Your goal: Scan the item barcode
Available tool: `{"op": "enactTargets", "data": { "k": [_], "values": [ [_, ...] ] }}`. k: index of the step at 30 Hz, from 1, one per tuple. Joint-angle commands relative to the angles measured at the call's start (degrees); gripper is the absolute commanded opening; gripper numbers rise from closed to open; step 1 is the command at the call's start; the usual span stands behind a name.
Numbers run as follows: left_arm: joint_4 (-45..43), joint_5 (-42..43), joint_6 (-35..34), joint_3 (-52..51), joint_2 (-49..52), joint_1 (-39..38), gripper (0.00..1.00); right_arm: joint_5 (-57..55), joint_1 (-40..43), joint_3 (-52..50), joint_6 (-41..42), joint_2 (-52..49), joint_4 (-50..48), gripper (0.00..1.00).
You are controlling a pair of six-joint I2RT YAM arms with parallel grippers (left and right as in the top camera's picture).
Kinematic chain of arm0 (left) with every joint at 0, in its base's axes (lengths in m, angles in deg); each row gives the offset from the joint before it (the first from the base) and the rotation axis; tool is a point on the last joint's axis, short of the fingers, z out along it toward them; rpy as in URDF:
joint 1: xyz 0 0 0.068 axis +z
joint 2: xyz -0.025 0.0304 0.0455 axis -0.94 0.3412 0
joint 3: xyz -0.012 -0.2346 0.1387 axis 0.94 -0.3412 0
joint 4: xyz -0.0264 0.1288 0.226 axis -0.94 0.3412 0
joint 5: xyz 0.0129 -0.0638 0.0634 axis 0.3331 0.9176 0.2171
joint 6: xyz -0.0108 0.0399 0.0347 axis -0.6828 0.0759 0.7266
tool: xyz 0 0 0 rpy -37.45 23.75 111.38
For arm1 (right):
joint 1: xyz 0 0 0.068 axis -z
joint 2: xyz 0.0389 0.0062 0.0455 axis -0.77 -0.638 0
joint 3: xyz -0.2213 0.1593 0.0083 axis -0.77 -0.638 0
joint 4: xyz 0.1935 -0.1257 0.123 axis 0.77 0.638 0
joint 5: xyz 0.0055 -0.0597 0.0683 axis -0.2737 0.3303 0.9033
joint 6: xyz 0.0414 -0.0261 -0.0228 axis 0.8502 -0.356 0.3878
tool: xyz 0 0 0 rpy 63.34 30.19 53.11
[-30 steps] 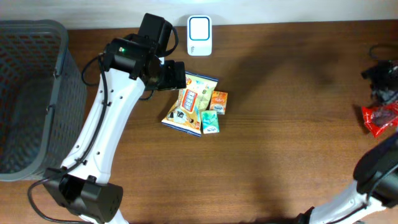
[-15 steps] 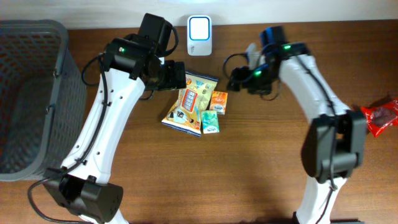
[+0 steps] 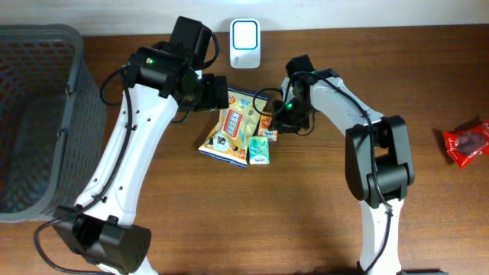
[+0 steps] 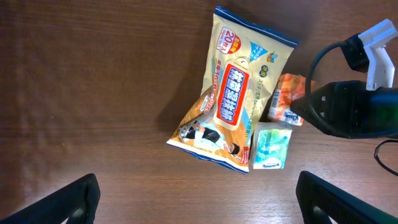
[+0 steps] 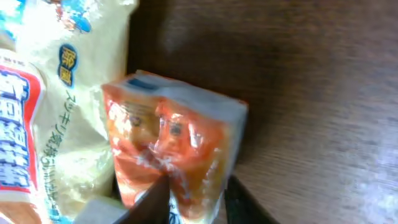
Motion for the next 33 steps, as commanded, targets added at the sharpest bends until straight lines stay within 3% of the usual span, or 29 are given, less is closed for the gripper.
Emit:
{"op": "enactTargets", "data": {
  "k": [1,4,8,10,13,16,17,20,23,25,30,33],
  "values": [
    [0.0,-0.7,0.9,0.1,0.4,0.2,0.99,1.5,0.3,-0.5,0.0,-1.4,1.2,0.04],
    [0.0,-0.7,0.9,0.1,0.4,0.2,0.99,13.5,4.9,4.2,-3.8,-1.4,7.5,0.04],
    [0.1,-0.7,0.9,0.1,0.4,0.2,0.99,38.1,13.7,7.5,-17.8,-1.4,16.7,0.04],
    [0.0,-0.7,0.9,0.1,0.4,0.2,0.99,44.0,16.7,7.5,-25.3,-1.4,22.5,0.04],
    [0.0,-0.7,0.9,0.1,0.4,0.2,0.99,47.2,19.0,7.5,-35.0,-1.4,32.6,0.04],
    [0.1,-0.7,0.9,0.1,0.4,0.2,0.99,45.5,19.6,7.5,-54.9,-1.4,45.4,0.04],
    [0.0,-0.7,0.9,0.1,0.4,0.2,0.99,42.7,19.4,7.2,-56.0,-1.4,45.4,0.04],
    [0.1,-0.7,0.9,0.1,0.4,0.2,0.99,40.2,18.2,7.2,-56.0,-1.4,45.4,0.04],
    [0.0,-0.7,0.9,0.1,0.4,0.2,0.99,53.4,18.1,7.2,-40.6,-1.4,45.4,0.04],
    [0.1,-0.7,0.9,0.1,0.4,0.2,0.99,63.5,18.2,7.2,-39.0,-1.4,45.4,0.04],
    [0.1,-0.7,0.9,0.1,0.4,0.2,0.99,64.6,18.1,7.2,-28.8,-1.4,45.4,0.04],
    [0.0,-0.7,0.9,0.1,0.4,0.2,0.99,64.1,18.4,7.2,-32.8,-1.4,43.5,0.04]
  ]
}}
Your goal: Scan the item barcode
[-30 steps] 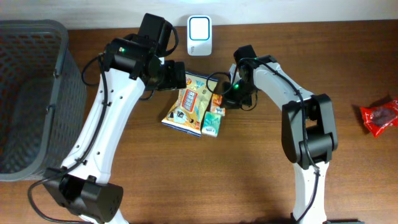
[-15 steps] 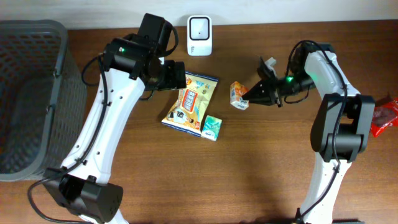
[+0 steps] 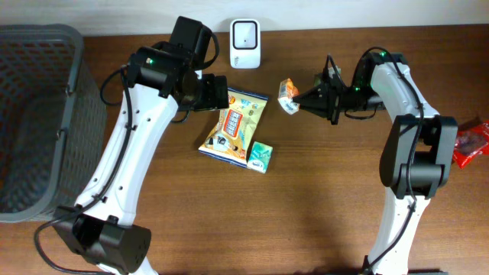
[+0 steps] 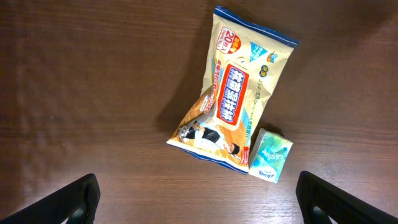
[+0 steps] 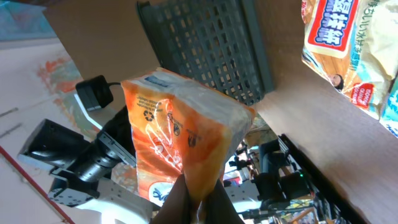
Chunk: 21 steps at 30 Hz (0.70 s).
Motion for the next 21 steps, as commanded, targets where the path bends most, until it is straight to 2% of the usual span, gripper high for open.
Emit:
{"op": "enactTargets", "data": {
  "k": [1,5,9,11,13,16,18,21],
  "values": [
    [0.1,-0.7,0.9,0.1,0.4,0.2,0.99,0.0,0.1,0.2,-3.0,-0.3,-1.9,0.04],
    [0.1,-0.7,0.9,0.1,0.4,0.2,0.99,-13.1,0.1,0.2,-4.8,-0.3,-7.8,0.04],
    [0.0,-0.7,0.9,0.1,0.4,0.2,0.99,-16.4,-1.0,0.2,-7.7,-0.3,-7.6,0.04],
    [0.1,-0.7,0.9,0.1,0.4,0.2,0.99,-16.8,-1.9,0.2,-15.0,-0.3,-6.5,0.04],
    [0.1,-0.7,0.9,0.1,0.4,0.2,0.99,-18.5,-3.3,0.2,-28.0,-0.3,-2.5,0.04],
    [0.1,-0.7,0.9,0.1,0.4,0.2,0.99,-21.3,-4.8,0.2,-37.4,-0.3,0.5,0.04],
    [0.0,-0.7,0.9,0.1,0.4,0.2,0.99,-22.6,-5.8,0.2,-41.7,-0.3,0.5,0.04],
    [0.1,-0.7,0.9,0.1,0.4,0.2,0.99,-22.6,-6.4,0.2,-42.9,-0.3,0.5,0.04]
  ]
}}
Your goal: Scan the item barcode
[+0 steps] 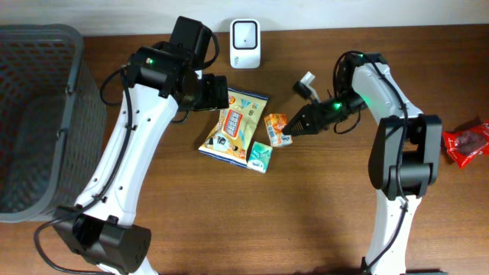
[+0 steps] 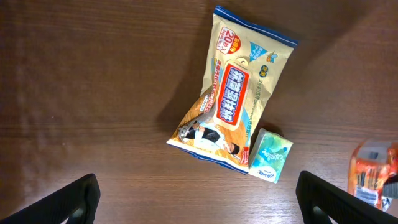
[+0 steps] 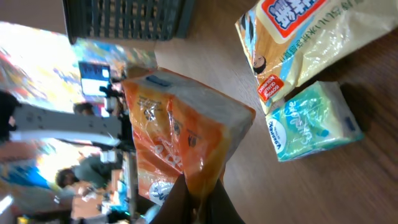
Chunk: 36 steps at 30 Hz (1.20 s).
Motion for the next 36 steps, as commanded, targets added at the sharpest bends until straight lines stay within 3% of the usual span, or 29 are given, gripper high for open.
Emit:
{"op": "enactTargets", "data": {
  "k": [1,9,12,14,16,20,23,29,36],
  "values": [
    [0.0,-0.6,0.9,0.1,0.4,0.2,0.99,-0.9,-0.7,0.2,-5.0,-0.3,0.2,0.04],
    [0.1,-0.6,0.9,0.1,0.4,0.2,0.99,-1.1,-0.7,0.2,-4.5,-0.3,-0.3,0.04],
    [0.1,-0.6,0.9,0.1,0.4,0.2,0.99,-4.4,-0.6,0.2,11.7,-0.3,-8.3,0.04],
    [0.0,-0.6,0.9,0.1,0.4,0.2,0.99,-17.2,-0.6,0.2,33.8,-0.3,-19.0,0.04],
    [0.0,-0.6,0.9,0.1,0.4,0.2,0.99,-34.0,-0.7,0.6,49.7,-0.3,-25.0,0.04],
    [0.0,-0.6,0.9,0.1,0.4,0.2,0.99,-53.5,-0.7,3.8,60.3,-0.3,-24.9,0.04],
    [0.1,-0.6,0.9,0.1,0.4,0.2,0.99,-67.7,-2.2,6.9,64.8,-0.3,-21.8,0.04],
    [0.1,-0.6,0.9,0.1,0.4,0.2,0.99,-81.2,-9.6,7.6,69.1,-0.3,-20.6,0.04],
    [0.1,-0.6,0.9,0.1,0.4,0.2,0.99,-83.5,-15.4,4.8,73.3,-0.3,-25.0,0.09]
  ]
}}
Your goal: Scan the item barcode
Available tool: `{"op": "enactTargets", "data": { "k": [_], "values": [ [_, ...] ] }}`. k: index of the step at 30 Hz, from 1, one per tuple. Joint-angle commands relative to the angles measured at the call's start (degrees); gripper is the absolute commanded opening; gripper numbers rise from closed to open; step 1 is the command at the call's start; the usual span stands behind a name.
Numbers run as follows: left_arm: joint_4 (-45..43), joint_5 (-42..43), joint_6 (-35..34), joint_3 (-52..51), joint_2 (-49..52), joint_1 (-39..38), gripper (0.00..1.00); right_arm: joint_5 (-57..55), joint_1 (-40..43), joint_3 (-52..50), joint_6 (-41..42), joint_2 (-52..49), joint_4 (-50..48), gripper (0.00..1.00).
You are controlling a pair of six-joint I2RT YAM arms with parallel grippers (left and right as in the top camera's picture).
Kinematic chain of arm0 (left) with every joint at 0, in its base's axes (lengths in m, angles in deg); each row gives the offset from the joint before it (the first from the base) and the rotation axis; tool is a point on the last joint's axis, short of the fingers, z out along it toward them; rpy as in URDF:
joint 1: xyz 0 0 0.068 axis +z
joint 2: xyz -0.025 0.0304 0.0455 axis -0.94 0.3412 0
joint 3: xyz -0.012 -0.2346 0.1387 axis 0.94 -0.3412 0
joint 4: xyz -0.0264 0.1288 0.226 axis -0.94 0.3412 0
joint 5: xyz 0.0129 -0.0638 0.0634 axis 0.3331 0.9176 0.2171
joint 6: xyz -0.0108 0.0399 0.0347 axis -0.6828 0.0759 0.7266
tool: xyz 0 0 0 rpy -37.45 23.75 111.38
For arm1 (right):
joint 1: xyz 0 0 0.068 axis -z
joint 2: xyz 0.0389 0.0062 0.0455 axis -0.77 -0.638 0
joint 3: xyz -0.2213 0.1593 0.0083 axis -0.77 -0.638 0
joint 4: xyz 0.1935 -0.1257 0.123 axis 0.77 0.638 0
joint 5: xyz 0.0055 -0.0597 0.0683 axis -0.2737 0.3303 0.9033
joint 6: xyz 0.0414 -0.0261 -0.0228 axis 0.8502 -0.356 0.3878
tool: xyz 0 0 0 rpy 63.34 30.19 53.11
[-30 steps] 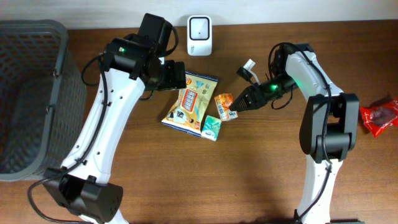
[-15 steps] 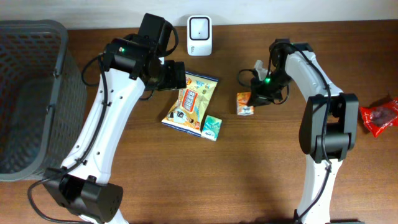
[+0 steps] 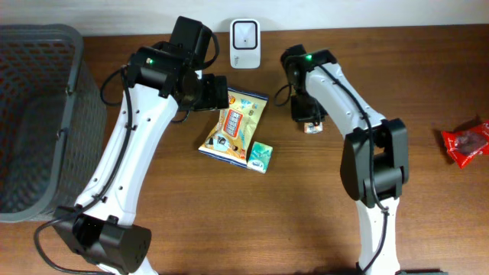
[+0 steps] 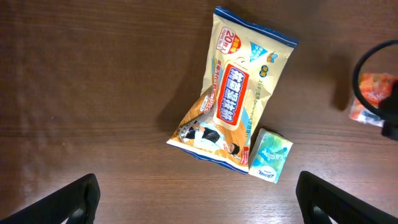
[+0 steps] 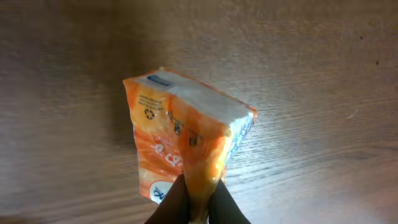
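Observation:
My right gripper is shut on the bottom edge of a small orange tissue pack, which hangs just over the bare wood. Overhead, that pack peeks out below the right wrist, to the right of the yellow snack bag and below-right of the white scanner. My left gripper stands wide open high above the snack bag, with nothing between its fingers. The left wrist view catches the orange pack at its right edge.
A teal tissue pack lies at the snack bag's lower right corner. A dark grey mesh basket fills the table's left end. A red packet lies at the far right edge.
The right gripper, still holding the orange pack, has moved right from beside the teal pack to a spot further from the snack bag, now pointing down at the wood. The left arm has not moved.
The right gripper was first down on the orange pack beside the snack bag. Then it held the pack lifted to the right of the scanner. Then the pack was low beside the teal pack, and now it hangs over bare wood further right.

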Motion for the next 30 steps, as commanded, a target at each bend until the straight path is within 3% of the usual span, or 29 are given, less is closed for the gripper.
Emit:
{"op": "enactTargets", "data": {
  "k": [1,3,6,7,8,12,14,17,22,25,26,28,30],
  "values": [
    [0.1,-0.6,0.9,0.1,0.4,0.2,0.99,-2.3,-1.3,-2.7,2.4,-0.3,-2.8,0.10],
    [0.1,-0.6,0.9,0.1,0.4,0.2,0.99,-2.2,-2.1,-3.3,2.4,-0.3,-3.4,0.16],
    [0.1,-0.6,0.9,0.1,0.4,0.2,0.99,-0.1,-3.8,-3.3,2.3,-0.3,-3.5,0.65],
    [0.1,-0.6,0.9,0.1,0.4,0.2,0.99,-0.1,-4.1,-3.3,2.3,-0.3,-3.6,0.77],
    [0.1,-0.6,0.9,0.1,0.4,0.2,0.99,-0.2,-4.2,-3.3,2.3,-0.3,-4.0,0.79],
    [0.1,-0.6,0.9,0.1,0.4,0.2,0.99,3.5,-0.6,0.7,2.1,-0.3,-0.6,0.79],
    [0.1,-0.6,0.9,0.1,0.4,0.2,0.99,10.2,4.8,8.2,2.0,-0.3,4.9,0.79],
    [0.1,-0.6,0.9,0.1,0.4,0.2,0.99,25.6,12.9,12.9,-9.0,-0.3,7.4,0.94],
    [0.1,-0.6,0.9,0.1,0.4,0.2,0.99,37.5,21.4,5.3,-19.7,-0.3,7.6,0.95],
    [0.1,-0.6,0.9,0.1,0.4,0.2,0.99,43.2,22.0,-2.4,-20.7,-0.3,0.7,0.95],
    [0.1,-0.6,0.9,0.1,0.4,0.2,0.99,45.7,22.0,-4.7,-20.7,-0.3,-2.1,0.93],
    [0.1,-0.6,0.9,0.1,0.4,0.2,0.99,49.0,22.0,-9.1,-20.3,-0.3,-7.4,0.77],
    [0.1,-0.6,0.9,0.1,0.4,0.2,0.99,49.0,22.0,-11.3,-20.2,-0.3,-9.9,0.68]
  ]
}}
